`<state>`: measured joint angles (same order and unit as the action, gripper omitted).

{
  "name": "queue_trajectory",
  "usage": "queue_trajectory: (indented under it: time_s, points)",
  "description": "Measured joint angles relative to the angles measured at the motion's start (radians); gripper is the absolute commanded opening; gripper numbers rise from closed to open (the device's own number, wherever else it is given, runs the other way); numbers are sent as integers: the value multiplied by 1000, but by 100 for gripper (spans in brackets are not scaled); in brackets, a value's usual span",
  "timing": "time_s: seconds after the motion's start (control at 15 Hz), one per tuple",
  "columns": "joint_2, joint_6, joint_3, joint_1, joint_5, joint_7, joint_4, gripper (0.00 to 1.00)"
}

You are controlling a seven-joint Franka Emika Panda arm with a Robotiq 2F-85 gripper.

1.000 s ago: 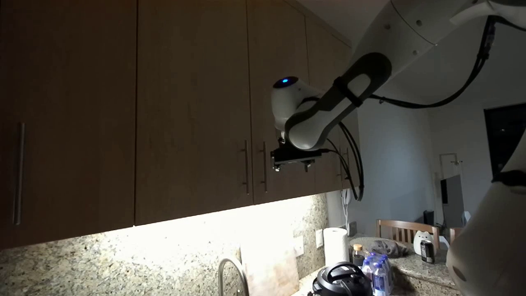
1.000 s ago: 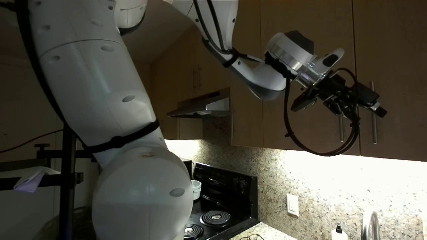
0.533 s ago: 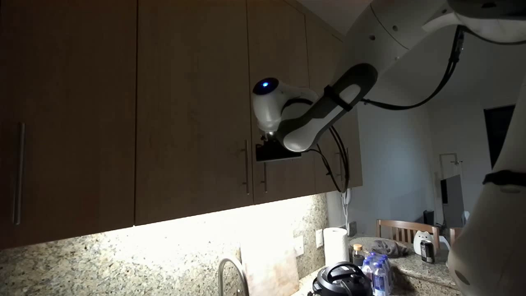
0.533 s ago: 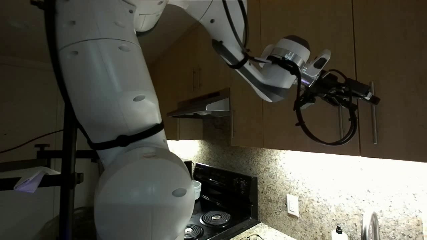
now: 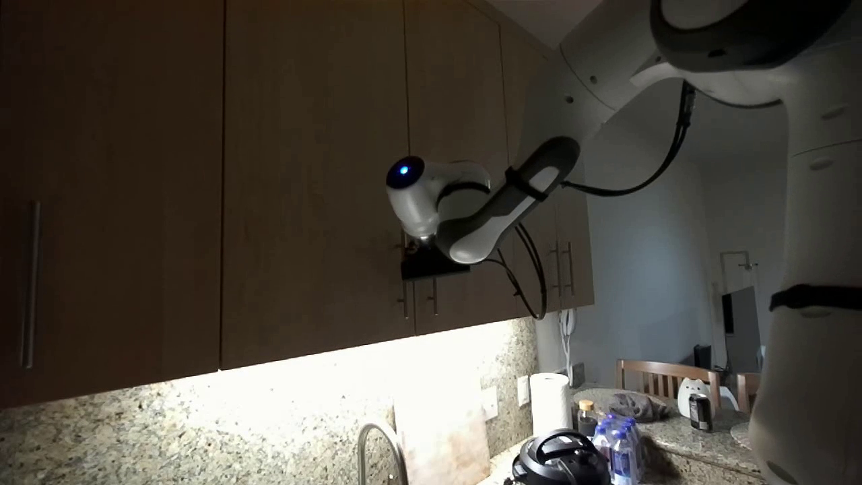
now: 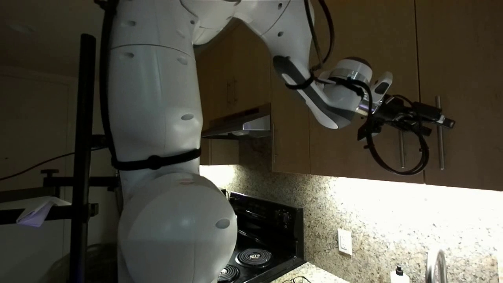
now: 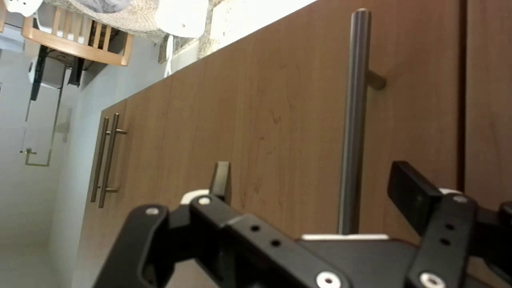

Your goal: Open the third cabinet door from the right

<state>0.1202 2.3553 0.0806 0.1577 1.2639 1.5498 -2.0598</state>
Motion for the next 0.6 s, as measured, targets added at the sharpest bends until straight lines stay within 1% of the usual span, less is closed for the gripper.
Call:
queue_trajectory:
  time_s: [0.27,0.6]
  points:
    - [-71,-40,-46,-32,3,3,59,100]
    - [-78,-59,-74,-60,3,3,67,100]
